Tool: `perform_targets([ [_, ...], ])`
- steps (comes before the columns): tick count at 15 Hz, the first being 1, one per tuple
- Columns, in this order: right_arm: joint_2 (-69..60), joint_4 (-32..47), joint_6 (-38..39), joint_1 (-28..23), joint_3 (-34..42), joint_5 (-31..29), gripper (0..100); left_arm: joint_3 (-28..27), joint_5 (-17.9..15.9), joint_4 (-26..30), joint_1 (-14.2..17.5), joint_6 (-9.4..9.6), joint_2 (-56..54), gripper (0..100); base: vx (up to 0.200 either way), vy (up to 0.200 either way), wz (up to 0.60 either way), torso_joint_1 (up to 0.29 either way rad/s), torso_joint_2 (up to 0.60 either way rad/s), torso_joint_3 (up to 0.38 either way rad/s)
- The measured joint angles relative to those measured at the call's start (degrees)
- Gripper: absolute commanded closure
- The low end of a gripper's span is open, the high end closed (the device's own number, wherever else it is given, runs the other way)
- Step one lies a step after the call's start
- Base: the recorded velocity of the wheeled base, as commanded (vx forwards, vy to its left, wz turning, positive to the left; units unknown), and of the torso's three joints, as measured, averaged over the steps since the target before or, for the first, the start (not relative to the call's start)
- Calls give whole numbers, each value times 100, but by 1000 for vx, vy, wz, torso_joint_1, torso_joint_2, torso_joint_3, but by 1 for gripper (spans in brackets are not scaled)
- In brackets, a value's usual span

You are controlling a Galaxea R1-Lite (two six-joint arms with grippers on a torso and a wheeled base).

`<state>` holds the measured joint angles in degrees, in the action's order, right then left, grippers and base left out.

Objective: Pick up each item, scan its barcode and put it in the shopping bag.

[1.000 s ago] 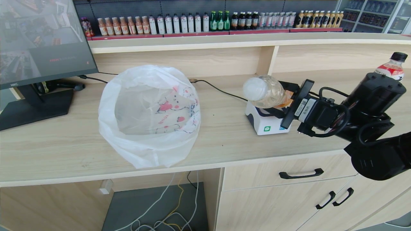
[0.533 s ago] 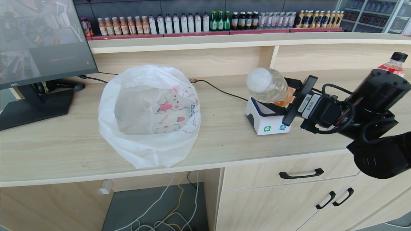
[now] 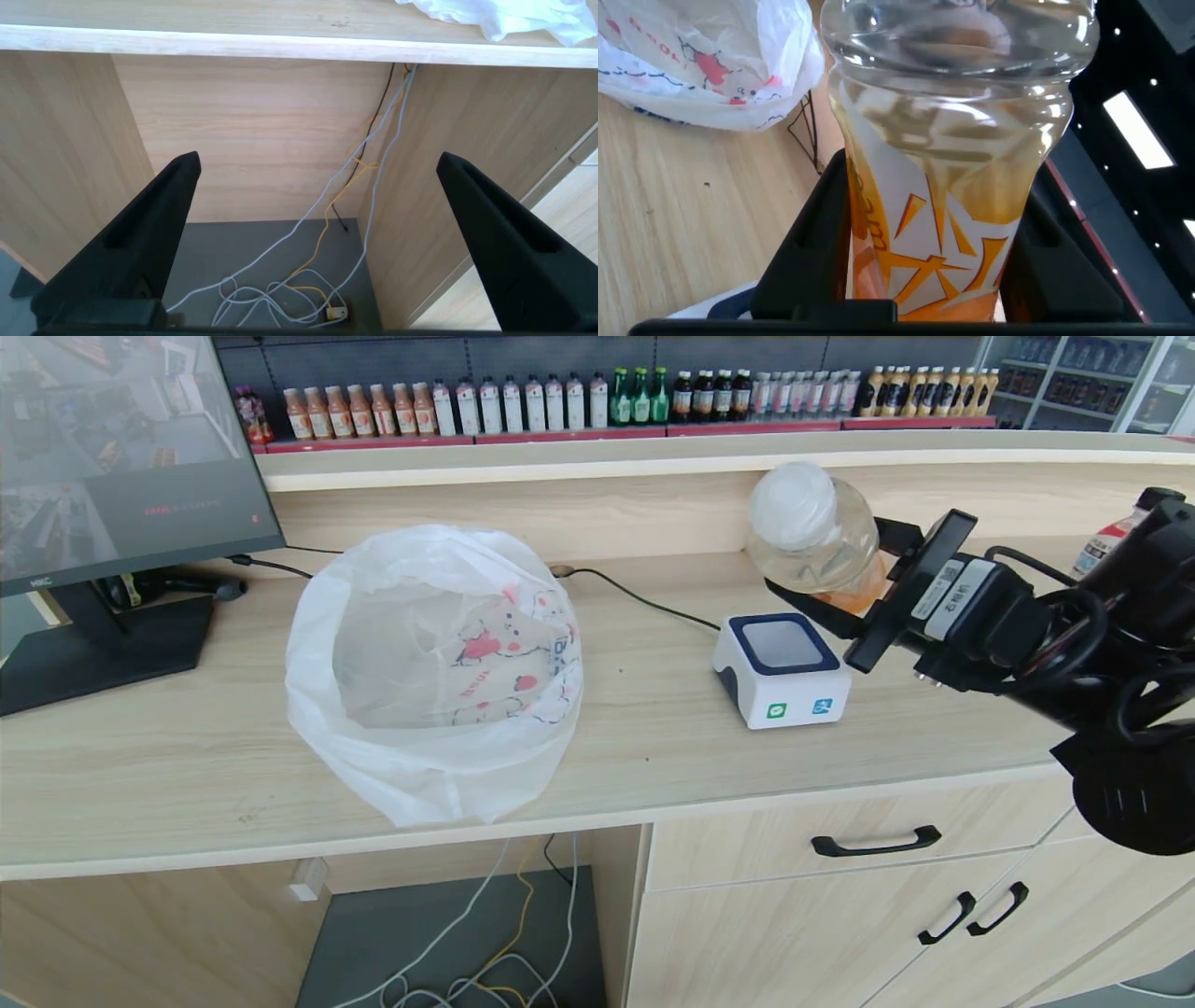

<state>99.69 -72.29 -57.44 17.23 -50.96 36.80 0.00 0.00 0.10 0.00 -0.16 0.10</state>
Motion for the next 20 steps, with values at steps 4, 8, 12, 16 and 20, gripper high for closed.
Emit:
perform_targets([
  [4, -330, -11, 434, 261, -224, -675, 100, 0, 0, 0, 0, 0, 0, 0, 0, 0, 0, 0, 0, 0],
  [8, -485, -55, 1278, 366, -422, -1286, 100, 0, 0, 0, 0, 0, 0, 0, 0, 0, 0, 0, 0, 0],
  [12, -516, -155, 2433, 377, -369, -1882, 100, 0, 0, 0, 0, 0, 0, 0, 0, 0, 0, 0, 0, 0],
  [16, -483, -276, 3185, 413, -85, -2042, 100, 0, 0, 0, 0, 2, 0, 0, 0, 0, 0, 0, 0, 0],
  [20, -273, -847, 4348, 389, 378, -3330, 100, 0, 0, -2, 0, 11, 0, 0, 0, 0, 0, 0, 0, 0],
])
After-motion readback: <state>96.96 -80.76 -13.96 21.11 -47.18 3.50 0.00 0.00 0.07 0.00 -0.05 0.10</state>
